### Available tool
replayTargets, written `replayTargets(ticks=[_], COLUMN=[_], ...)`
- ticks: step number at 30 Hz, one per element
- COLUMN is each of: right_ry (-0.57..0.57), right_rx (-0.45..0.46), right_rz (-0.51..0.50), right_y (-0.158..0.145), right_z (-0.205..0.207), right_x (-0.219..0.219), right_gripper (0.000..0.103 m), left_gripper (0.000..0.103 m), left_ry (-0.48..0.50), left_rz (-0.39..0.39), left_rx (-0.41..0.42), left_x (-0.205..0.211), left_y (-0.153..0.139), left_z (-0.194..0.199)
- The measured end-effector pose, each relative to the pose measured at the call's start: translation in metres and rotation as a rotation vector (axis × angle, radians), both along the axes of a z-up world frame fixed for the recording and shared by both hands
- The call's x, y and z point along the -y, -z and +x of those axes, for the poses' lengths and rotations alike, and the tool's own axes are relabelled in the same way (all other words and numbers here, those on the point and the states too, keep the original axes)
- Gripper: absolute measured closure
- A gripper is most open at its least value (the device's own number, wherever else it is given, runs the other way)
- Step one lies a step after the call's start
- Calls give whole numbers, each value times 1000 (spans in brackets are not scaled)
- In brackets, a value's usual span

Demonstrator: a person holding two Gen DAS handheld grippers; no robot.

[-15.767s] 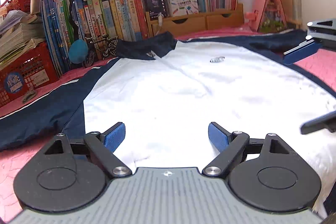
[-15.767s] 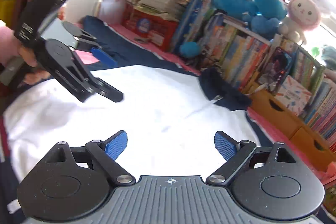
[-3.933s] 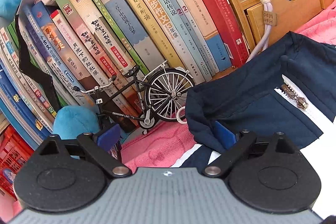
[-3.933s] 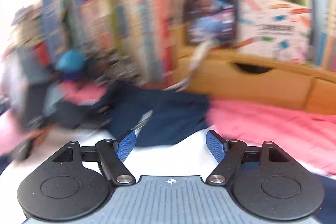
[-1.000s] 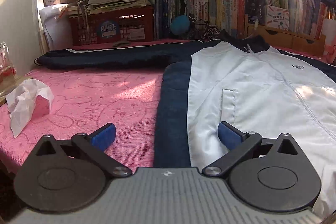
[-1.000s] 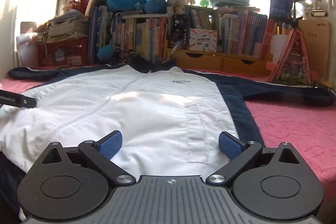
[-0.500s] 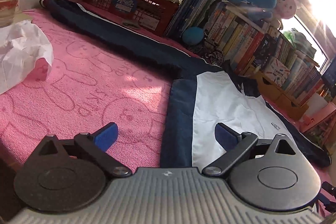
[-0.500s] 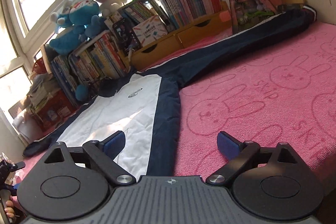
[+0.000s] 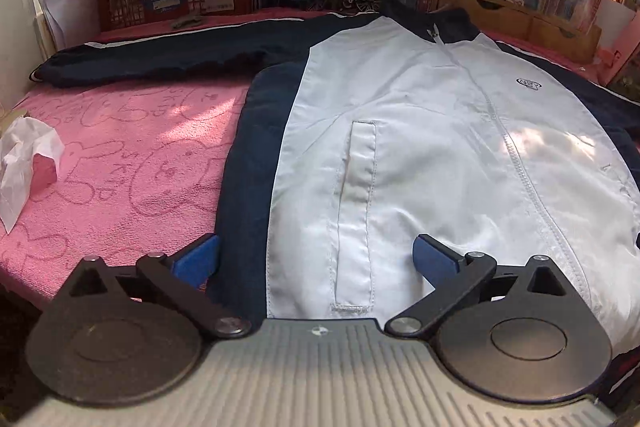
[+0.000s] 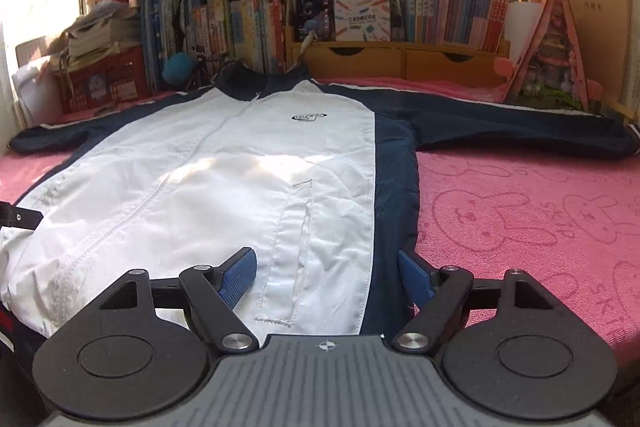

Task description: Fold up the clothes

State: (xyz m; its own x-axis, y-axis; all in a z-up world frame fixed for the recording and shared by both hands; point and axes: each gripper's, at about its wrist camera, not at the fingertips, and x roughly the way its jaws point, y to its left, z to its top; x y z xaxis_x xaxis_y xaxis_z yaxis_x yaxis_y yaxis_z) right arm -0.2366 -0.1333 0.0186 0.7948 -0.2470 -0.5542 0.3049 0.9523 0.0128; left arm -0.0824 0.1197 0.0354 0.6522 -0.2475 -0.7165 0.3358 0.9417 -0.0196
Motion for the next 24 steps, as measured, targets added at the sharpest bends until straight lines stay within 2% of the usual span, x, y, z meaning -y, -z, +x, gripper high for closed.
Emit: replayTargets(ticks=[3,11,20,24], right_ry=[-10,-56,-163,-209], right_rx=[-11,-18,-62,-115], right_rz=[-30,54,17,10], right_y=[-4,-12,-10,-11], right_z=[0,-12,-21,-27], right_x=[-9,-12,-42,-50], right_gripper=[24,21,15,13], left_gripper=[0,0,0,0], left_ry=[-1,13,56,100], left_rz=[20,55,104,122], left_rx=[-8,-26,-41,-65], left_x=[3,4,8,8], left_y=[-1,-3,-5,-8], left_z=[-2,-12,-33,-50])
